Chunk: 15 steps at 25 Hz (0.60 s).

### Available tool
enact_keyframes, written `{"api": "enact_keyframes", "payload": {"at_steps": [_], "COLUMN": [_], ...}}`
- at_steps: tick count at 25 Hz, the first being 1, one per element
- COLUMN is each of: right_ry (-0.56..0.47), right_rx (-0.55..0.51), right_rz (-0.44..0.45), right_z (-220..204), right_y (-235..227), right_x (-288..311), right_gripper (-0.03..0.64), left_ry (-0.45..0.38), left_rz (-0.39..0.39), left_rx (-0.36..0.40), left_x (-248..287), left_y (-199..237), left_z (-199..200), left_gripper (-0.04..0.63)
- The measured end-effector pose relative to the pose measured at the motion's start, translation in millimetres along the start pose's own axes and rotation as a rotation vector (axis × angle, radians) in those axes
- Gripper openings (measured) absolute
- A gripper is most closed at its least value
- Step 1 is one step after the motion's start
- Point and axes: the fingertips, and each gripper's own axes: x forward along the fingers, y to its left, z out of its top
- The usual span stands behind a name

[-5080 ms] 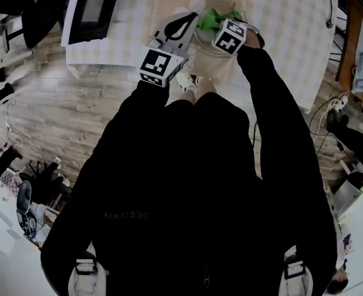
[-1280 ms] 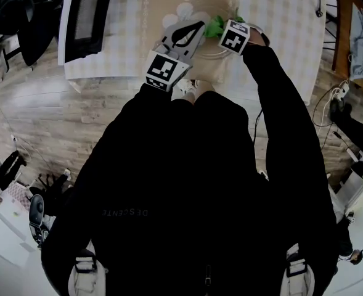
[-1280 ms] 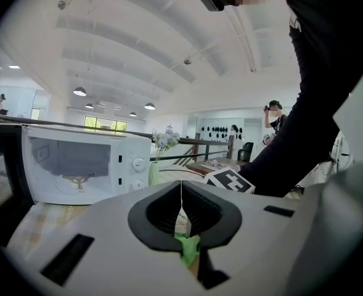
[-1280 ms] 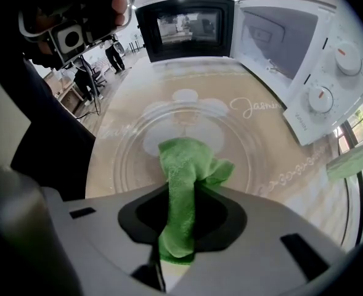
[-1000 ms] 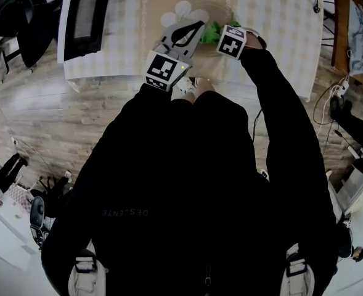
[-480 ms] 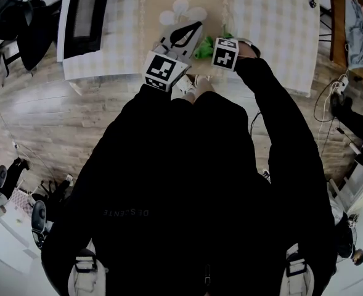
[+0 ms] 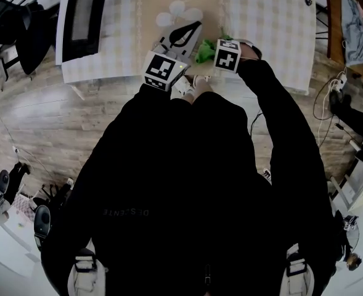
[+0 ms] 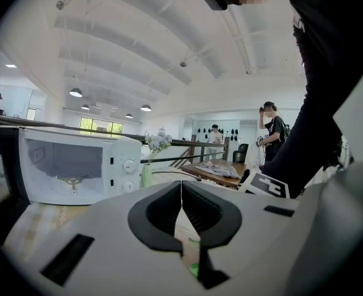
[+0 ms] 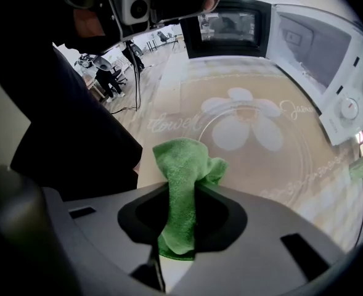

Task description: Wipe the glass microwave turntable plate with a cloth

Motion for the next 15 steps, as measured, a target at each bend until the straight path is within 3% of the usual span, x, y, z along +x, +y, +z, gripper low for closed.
{"api": "enact_keyframes", "payload": {"at_steps": [15], "right_ry": [-0.096], "right_rx": [0.094], "right_rz": [-0.22], "right_z": [-12.3], "right_y": [-115.0], "right_x": [-66.8], "right_gripper": [0.103], "left_ry": [-0.023], "left_rz": [-0.007], "left_rx": [0.014], "left_x": [43.9], "left_y": [10.1], "left_z": [19.8], "left_gripper": [0.021]}}
